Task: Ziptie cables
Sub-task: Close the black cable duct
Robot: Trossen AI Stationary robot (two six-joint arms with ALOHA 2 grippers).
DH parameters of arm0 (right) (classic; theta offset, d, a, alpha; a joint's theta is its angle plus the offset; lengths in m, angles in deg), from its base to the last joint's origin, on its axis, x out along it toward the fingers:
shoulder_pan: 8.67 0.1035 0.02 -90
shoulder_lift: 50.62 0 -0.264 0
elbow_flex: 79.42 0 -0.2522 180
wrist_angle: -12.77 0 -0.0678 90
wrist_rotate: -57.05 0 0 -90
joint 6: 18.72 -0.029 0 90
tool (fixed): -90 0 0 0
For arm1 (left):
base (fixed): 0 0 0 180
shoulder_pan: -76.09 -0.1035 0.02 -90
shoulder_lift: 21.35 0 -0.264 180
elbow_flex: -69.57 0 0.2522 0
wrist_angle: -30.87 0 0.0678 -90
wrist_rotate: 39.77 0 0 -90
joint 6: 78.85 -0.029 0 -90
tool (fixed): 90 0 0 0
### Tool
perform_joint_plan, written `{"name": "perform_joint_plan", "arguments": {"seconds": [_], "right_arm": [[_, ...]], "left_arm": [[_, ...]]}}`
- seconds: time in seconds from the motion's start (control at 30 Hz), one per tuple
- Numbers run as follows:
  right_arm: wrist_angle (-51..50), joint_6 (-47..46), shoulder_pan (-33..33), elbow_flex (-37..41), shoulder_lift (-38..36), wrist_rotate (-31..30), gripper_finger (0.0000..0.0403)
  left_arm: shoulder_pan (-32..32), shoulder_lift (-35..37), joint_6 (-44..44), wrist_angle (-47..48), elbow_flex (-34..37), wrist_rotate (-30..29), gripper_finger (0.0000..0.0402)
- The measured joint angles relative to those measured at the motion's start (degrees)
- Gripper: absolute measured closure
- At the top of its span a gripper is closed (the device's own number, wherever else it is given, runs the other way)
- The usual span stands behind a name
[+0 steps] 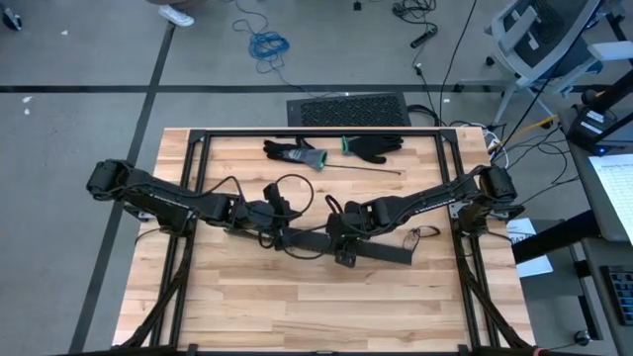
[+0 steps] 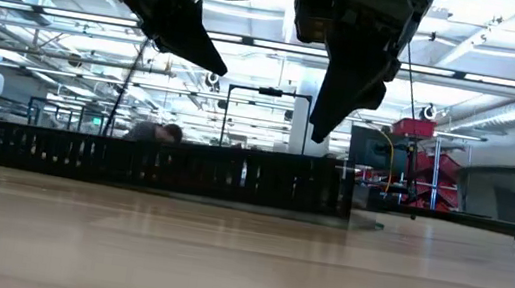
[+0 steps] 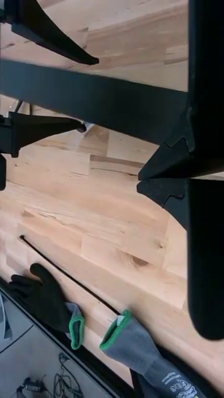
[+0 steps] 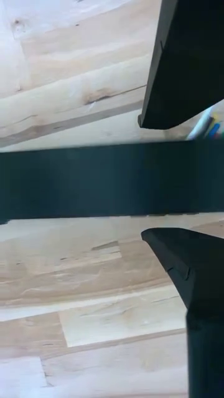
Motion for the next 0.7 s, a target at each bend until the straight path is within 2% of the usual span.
{"name": "perform_joint_plan", "arguments": {"seconds": [0.27,0.57,0.7], "right_arm": [[-1.3,1.22,-0.04,-0.01,0.0,0.02,0.0146],[-6.94,-3.92,0.0,-0.01,0.07,-1.09,0.0145],[-11.97,-5.4,0.0,-0.01,0.07,-6.21,0.0149]], "left_arm": [[0.0,-0.01,0.01,0.57,0.02,0.02,0.0401],[-0.02,-0.64,2.19,3.14,0.47,0.76,0.0401],[-0.04,-3.18,4.53,2.21,1.73,6.72,0.0401]]}}
